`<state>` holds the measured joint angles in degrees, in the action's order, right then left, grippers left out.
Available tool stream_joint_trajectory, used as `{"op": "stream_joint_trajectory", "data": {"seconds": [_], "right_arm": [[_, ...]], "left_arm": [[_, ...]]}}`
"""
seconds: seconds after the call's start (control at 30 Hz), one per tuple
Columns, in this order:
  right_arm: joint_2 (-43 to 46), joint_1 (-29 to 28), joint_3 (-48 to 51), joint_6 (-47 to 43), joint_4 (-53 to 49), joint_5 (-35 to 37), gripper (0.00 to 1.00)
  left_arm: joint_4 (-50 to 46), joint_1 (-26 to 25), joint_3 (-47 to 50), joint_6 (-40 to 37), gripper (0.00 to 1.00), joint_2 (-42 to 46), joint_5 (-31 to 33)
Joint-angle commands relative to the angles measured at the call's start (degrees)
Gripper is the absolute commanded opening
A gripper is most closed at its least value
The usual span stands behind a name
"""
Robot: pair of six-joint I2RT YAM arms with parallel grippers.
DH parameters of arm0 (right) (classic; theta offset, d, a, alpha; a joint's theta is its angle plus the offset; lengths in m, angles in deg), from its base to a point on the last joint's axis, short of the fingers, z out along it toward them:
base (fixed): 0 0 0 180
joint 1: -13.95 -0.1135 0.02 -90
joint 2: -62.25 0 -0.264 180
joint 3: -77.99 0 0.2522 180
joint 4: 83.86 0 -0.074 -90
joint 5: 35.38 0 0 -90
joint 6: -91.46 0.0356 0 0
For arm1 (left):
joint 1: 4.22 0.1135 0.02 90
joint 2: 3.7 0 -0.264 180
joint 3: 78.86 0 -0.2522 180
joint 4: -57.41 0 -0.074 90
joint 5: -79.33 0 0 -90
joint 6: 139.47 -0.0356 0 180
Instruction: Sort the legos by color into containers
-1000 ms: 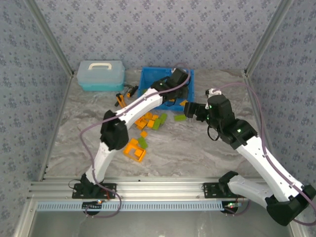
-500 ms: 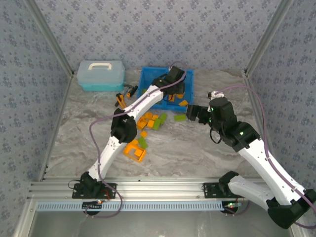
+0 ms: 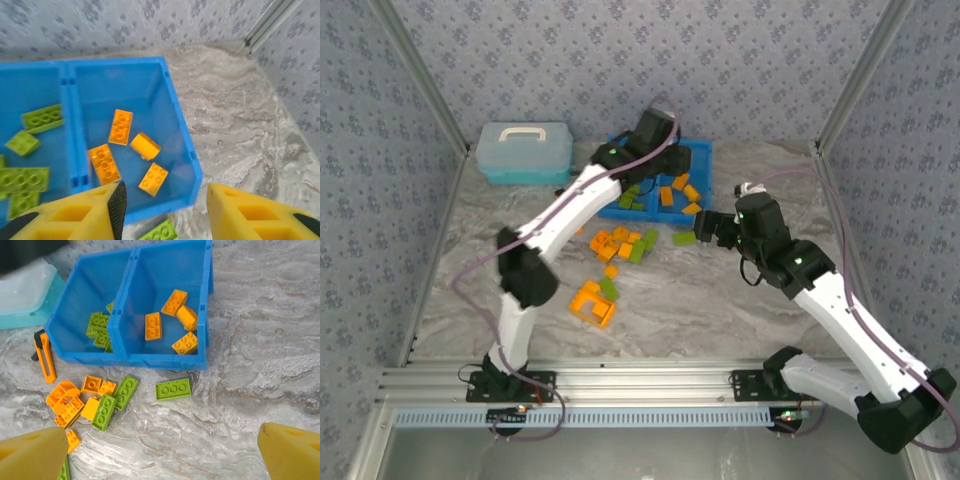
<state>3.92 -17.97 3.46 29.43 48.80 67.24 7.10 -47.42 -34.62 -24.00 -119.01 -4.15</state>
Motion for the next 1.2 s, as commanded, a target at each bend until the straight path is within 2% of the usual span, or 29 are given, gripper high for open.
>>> {"op": "stream_joint_trajectory", "data": {"seconds": [0.0,0.13,0.23,0.37,0.47,0.6,0.73,0.93,1.1,1.17], "right_arm": [[-3.1,0.3,0.2,-1.0,2.6,-2.8,1.00],[-6.8,0.4,-0.3,-1.6,5.2,-4.4,1.00],[-9.9,0.7,-1.4,-2.2,6.6,-5.6,1.00],[-13.6,1.1,-2.4,-2.4,8.6,-8.1,1.00],[-15.5,1.1,-3.2,-2.2,8.9,-9.6,1.00],[-15.9,1.1,-3.3,-2.3,8.5,-10.1,1.00],[-14.9,1.1,-2.8,-2.5,7.9,-9.4,1.00],[-14.2,1.2,-2.2,-2.2,7.7,-9.1,1.00],[-13.3,1.2,-2.1,-2.4,6.9,-8.4,1.00],[-13.1,1.2,-2.1,-2.4,6.8,-8.2,1.00]], "left_arm": [[4.2,0.0,16.5,-0.1,0.49,12.1,4.4],[-3.8,0.0,32.7,10.1,0.51,23.1,9.9],[-11.6,-0.3,44.0,26.3,0.57,31.3,12.0],[-12.6,-0.8,59.9,47.7,0.68,40.2,3.9],[-8.8,-1.8,67.7,55.0,0.79,42.4,-2.8],[-9.8,-2.8,70.0,59.2,0.99,40.7,-6.1],[-8.3,-3.1,72.9,61.9,0.99,38.2,-8.9],[-4.8,-2.6,74.5,60.2,0.99,33.2,-7.4],[-5.6,-2.0,74.5,58.4,0.99,30.0,-5.2],[-6.0,-1.8,74.7,57.8,0.94,29.3,-4.3]]}}
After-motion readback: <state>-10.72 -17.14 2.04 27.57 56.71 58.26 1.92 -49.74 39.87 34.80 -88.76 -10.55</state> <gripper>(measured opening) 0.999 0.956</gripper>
